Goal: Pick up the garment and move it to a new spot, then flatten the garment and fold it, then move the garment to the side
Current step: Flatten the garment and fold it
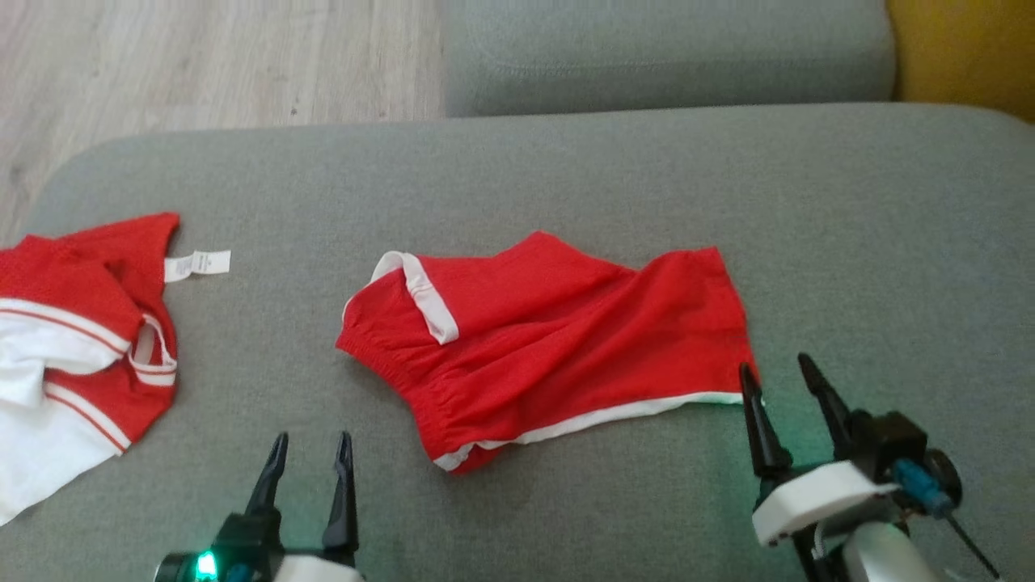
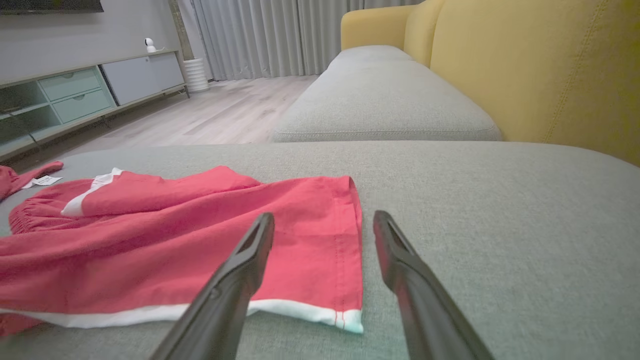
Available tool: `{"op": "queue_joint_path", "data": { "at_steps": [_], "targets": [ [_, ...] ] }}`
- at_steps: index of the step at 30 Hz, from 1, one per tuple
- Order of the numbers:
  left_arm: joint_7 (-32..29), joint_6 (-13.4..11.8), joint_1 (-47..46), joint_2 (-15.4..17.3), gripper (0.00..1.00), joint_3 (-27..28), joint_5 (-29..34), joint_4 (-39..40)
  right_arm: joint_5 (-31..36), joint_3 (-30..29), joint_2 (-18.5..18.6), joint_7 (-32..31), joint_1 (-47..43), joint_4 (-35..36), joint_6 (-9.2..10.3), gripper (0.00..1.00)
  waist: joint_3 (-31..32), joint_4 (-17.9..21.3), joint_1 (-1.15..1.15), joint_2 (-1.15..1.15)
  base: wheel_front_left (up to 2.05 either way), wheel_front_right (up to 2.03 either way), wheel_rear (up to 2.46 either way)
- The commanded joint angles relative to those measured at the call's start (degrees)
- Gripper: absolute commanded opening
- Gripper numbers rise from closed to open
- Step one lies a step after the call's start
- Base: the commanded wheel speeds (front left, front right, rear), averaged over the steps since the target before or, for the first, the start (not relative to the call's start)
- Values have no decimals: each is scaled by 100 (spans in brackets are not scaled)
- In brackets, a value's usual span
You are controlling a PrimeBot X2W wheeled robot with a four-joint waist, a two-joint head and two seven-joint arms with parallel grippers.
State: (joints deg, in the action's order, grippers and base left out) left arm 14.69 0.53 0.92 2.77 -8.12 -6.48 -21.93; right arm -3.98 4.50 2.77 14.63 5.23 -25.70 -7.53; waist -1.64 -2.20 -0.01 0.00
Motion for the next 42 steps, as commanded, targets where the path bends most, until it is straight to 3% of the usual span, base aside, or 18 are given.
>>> {"op": "queue_joint_path", "data": {
  "at_steps": [1,7,13,23,30,31,32,34,42],
  "targets": [
    [30,-4,-41,11,100,230,68,121,-111,194,11,37,28,181,4,100,99,21,1,0,0,0,0],
    [30,240,49,11,100,100,16,34,-196,278,11,37,8,148,4,100,121,15,1,0,0,0,0],
    [30,651,-46,10,100,-585,-400,-237,-185,369,11,37,86,86,4,100,0,92,1,0,0,0,0],
    [30,694,-524,98,100,-1587,-1416,-479,-159,410,11,37,290,106,4,100,-353,409,1,0,0,0,0],
    [30,694,-685,220,100,-1680,-1676,-300,-130,349,11,37,359,118,4,100,-522,445,1,0,0,0,0],
    [30,695,-675,231,84,-1685,-1704,-270,-134,343,11,37,360,97,4,100,-535,441,1,0,0,0,0],
    [30,695,-664,248,49,-1695,-1725,-246,-130,341,11,37,365,63,4,100,-548,435,1,0,0,0,0],
    [30,695,-662,281,0,-1730,-1746,-207,-138,311,11,37,372,-68,4,100,-575,415,1,0,0,0,0],
    [30,695,-730,360,0,-1864,-1711,-84,-441,250,11,37,598,-811,4,100,-684,267,1,0,0,0,0]
  ]
}}
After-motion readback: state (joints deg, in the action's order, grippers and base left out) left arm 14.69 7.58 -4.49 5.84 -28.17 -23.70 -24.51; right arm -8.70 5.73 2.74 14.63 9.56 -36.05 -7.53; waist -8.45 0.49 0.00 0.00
